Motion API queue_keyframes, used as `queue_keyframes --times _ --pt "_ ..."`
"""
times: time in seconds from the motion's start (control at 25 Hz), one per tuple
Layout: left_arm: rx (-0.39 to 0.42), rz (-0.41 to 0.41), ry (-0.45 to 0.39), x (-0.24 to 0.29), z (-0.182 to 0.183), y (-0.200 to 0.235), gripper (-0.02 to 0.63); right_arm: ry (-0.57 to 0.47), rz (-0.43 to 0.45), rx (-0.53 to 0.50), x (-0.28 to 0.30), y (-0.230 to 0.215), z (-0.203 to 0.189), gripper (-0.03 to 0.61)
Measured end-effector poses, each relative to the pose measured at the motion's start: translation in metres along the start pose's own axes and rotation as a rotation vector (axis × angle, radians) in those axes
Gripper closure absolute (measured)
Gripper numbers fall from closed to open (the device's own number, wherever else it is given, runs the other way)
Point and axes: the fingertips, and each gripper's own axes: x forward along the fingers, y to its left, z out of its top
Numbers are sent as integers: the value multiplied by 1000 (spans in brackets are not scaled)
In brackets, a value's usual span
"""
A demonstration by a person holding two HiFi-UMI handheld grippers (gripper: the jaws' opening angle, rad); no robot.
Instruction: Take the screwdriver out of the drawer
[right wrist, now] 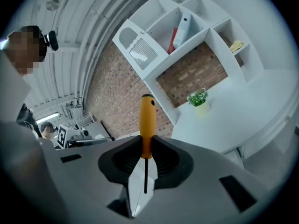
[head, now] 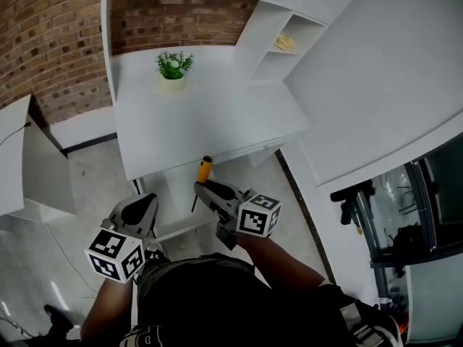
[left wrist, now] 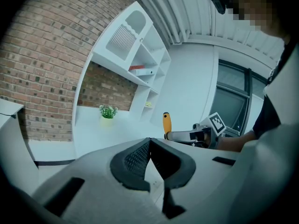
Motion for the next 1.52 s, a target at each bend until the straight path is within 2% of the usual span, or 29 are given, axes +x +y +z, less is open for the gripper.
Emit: queue_keyframes --times 0.36,0.6,0.76,1.0,1.52 --pt "-23 65 -51 15 -27 -103 597 -33 123 -32 -102 14 7 506" --pt "-62 81 -87 25 -44 -176 597 -67 174 -57 -174 14 9 505" --pt "-55 124 -102 25 -51 -214 597 -79 214 -54 -211 11 11 505" --pt "-48 190 -103 15 -61 -242 597 -93 251 -37 -244 11 12 506" --pt "-21 210 -103 -4 -56 -257 597 -118 260 -18 -260 29 6 506"
